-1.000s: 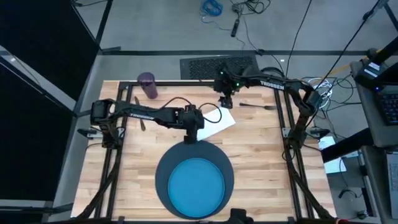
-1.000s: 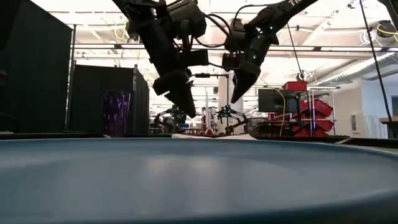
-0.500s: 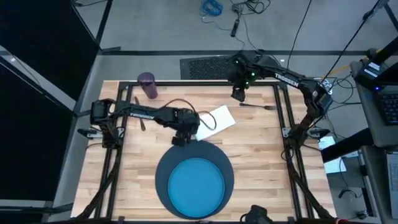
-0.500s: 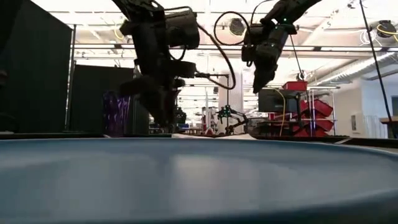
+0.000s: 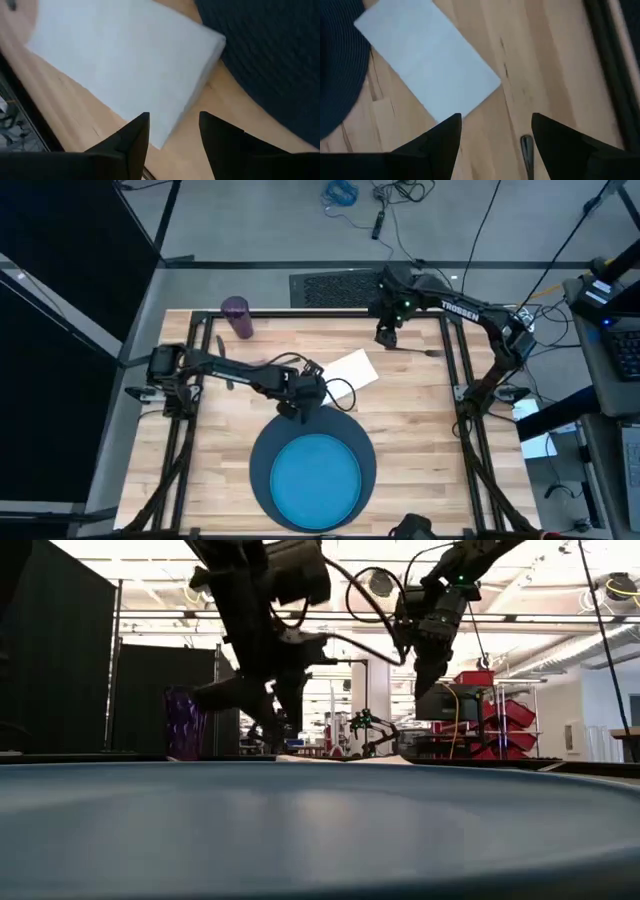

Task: Set table place
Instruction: Move the white napkin to the right side of the placemat

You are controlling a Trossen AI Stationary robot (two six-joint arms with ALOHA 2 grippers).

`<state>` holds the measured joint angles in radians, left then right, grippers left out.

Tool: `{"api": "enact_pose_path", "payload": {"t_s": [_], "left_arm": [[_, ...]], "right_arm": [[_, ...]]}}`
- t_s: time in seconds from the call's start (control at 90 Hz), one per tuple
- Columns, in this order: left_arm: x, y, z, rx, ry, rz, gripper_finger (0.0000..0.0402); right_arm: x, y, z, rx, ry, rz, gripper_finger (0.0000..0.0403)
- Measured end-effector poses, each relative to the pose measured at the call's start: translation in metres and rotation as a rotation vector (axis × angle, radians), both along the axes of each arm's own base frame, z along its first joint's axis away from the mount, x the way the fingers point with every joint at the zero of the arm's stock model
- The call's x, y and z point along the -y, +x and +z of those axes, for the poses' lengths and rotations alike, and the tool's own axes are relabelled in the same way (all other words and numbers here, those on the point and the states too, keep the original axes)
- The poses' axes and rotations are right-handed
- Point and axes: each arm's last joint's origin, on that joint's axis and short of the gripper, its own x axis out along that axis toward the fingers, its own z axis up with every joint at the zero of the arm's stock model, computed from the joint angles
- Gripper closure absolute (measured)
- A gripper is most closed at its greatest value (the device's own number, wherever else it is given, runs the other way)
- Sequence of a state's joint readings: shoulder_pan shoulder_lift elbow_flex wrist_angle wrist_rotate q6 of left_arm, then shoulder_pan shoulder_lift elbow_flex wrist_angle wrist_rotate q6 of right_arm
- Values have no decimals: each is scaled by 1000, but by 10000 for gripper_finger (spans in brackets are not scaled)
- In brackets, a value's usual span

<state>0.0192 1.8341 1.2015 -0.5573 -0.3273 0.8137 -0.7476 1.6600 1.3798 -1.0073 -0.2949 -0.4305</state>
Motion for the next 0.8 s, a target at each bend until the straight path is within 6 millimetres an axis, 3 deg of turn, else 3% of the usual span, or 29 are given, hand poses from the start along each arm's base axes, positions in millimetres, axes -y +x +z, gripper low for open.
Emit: {"api": "enact_pose_path", "payload": {"t_s": [0.544, 0.8], "left_arm": [[-8, 7, -34, -129, 77, -98, 244], [-9, 10, -35, -127, 131, -130, 245]], "right_arm": [[5, -7, -7, -9, 1, -8, 174], [6, -6, -7, -1, -8, -5, 174]]}}
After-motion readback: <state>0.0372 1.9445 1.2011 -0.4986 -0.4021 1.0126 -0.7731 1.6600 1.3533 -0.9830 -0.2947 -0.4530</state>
